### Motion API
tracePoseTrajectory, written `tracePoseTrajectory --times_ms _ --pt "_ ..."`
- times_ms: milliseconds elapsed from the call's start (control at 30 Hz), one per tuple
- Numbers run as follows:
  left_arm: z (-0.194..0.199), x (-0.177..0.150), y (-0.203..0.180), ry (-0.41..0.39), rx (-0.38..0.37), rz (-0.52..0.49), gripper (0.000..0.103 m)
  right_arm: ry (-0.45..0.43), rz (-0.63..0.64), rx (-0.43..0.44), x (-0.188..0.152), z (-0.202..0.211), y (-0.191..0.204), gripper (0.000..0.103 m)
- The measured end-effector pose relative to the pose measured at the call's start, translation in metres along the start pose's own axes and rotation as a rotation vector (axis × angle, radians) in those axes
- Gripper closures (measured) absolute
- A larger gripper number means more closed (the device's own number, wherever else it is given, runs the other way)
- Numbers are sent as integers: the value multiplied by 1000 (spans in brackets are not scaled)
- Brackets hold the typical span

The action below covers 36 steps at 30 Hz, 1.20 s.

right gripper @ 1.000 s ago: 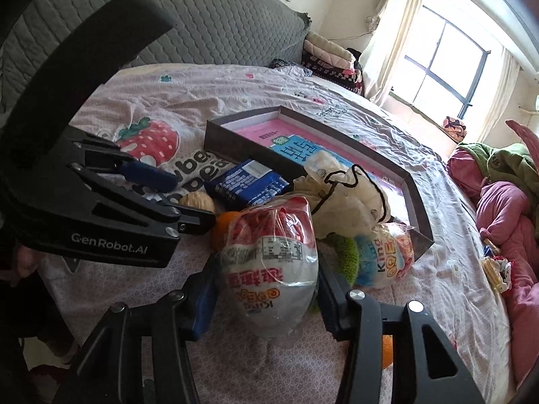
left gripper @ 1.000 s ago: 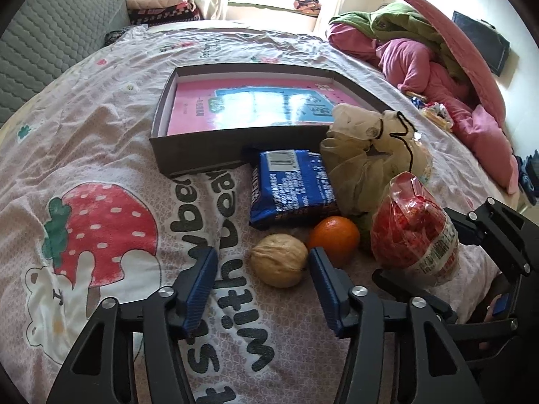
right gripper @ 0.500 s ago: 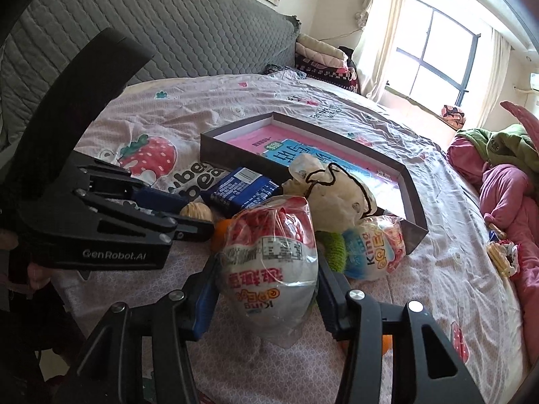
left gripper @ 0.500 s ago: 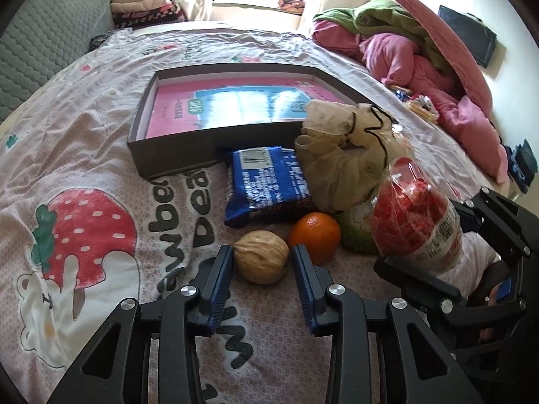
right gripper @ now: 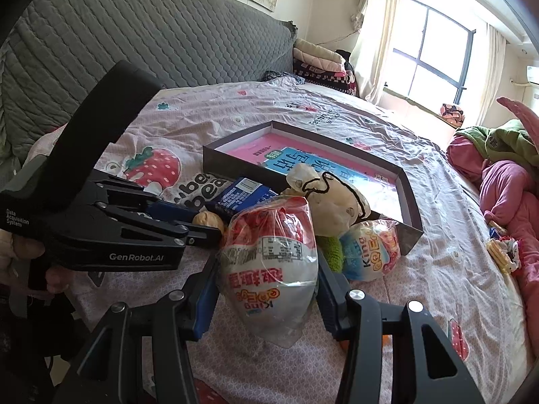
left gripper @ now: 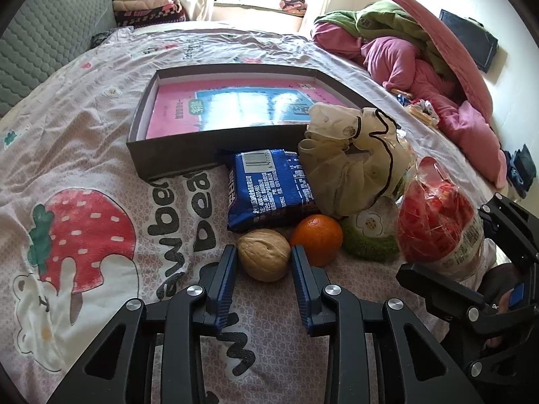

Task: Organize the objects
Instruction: 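Close the right tool on the Kinder egg while the left tool grasps the walnut, then lift the Kinder egg with the right tool while the left tool lifts the walnut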

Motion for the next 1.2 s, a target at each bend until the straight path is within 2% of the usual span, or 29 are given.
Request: tracePoseTrajectory --times_ms 267,567,767,1200 --pt "18 -2 0 -37 -8 23 70 -2 -12 11 -1 2 -3 52" --pt "44 -7 -18 -91 -12 -5 70 -27 -42 25 1 10 -9 52" --pt "60 -10 -28 -136 34 9 70 -49 -70 37 2 17 -15 52" --pt "77 -4 -38 -193 67 27 70 -79 -80 36 6 29 -18 52"
Point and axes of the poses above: each gripper's, at about its wrist camera, not at the fingertips, and z roughly against the way its jaws point, y to its left, x to its top, the point moved 1 cm from there along -z, roughly the way its jaws point, and after that the axes turned 10 degrees about y, right-handed, at the moved point
